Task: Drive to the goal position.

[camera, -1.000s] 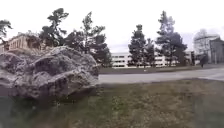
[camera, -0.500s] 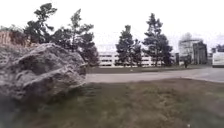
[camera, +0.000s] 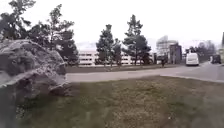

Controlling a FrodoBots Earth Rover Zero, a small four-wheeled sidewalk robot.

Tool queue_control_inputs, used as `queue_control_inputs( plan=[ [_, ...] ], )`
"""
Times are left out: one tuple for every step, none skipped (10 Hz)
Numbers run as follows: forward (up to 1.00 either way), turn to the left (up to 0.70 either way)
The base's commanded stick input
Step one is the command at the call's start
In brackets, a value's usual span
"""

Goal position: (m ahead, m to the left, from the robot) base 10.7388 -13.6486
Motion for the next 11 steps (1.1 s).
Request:
queue_control_inputs(
  plan=[
    [0.00,-0.70],
    [0.00,-0.70],
    [0.00,-0.70],
    [0.00,-0.70],
    [0.00,-0.70],
    [0.00,-0.70],
    [0.00,-0.70],
    [0.02,-0.51],
    [0.06,-0.12],
    [0.18,-0.09],
    [0.46,0.00]
  ],
)
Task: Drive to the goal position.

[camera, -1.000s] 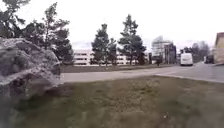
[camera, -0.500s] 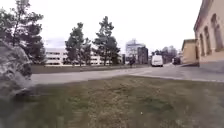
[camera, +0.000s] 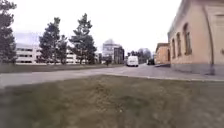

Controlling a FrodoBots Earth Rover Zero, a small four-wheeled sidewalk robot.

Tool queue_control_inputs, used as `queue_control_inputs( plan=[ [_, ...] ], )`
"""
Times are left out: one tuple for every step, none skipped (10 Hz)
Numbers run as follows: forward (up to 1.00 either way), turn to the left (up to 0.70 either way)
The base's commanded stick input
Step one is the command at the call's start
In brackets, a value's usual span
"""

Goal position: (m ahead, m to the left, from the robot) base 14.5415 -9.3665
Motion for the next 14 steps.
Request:
queue_control_inputs(
  plan=[
    [0.58,0.00],
    [0.69,0.00],
    [0.70,0.00],
    [0.70,0.00],
    [0.70,0.00],
    [0.70,0.00],
    [0.70,0.00],
    [0.70,0.00],
    [0.70,0.00],
    [0.70,0.00],
    [0.70,0.00],
    [0.70,0.25],
    [0.70,0.35],
    [0.70,0.35]
  ],
)
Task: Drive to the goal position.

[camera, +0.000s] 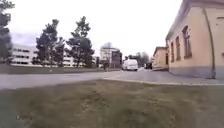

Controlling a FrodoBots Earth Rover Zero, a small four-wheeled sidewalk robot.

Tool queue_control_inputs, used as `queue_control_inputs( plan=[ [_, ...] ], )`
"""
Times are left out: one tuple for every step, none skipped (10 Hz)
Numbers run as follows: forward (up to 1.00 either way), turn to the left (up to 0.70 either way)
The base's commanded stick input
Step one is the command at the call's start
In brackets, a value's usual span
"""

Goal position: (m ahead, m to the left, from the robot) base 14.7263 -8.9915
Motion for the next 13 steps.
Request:
queue_control_inputs(
  plan=[
    [0.70,0.35],
    [0.70,0.35],
    [0.70,0.35],
    [0.70,0.35],
    [0.70,0.25],
    [0.70,0.09],
    [0.70,0.00],
    [0.70,0.00],
    [0.70,0.00],
    [0.70,0.00],
    [0.70,0.00],
    [0.70,0.00],
    [0.70,0.00]
  ],
)
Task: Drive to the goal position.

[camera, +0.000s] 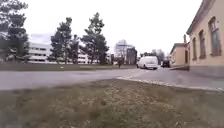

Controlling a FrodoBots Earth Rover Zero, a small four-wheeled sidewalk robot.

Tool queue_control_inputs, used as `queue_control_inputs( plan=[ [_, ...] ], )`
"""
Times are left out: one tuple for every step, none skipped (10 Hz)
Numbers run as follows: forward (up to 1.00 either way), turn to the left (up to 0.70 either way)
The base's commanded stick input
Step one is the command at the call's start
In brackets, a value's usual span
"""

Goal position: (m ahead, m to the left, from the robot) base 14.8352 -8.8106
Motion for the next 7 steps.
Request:
queue_control_inputs(
  plan=[
    [0.70,0.00],
    [0.70,0.00],
    [0.70,0.00],
    [0.70,0.00],
    [0.70,0.00],
    [0.70,0.00],
    [0.70,0.00]
  ],
)
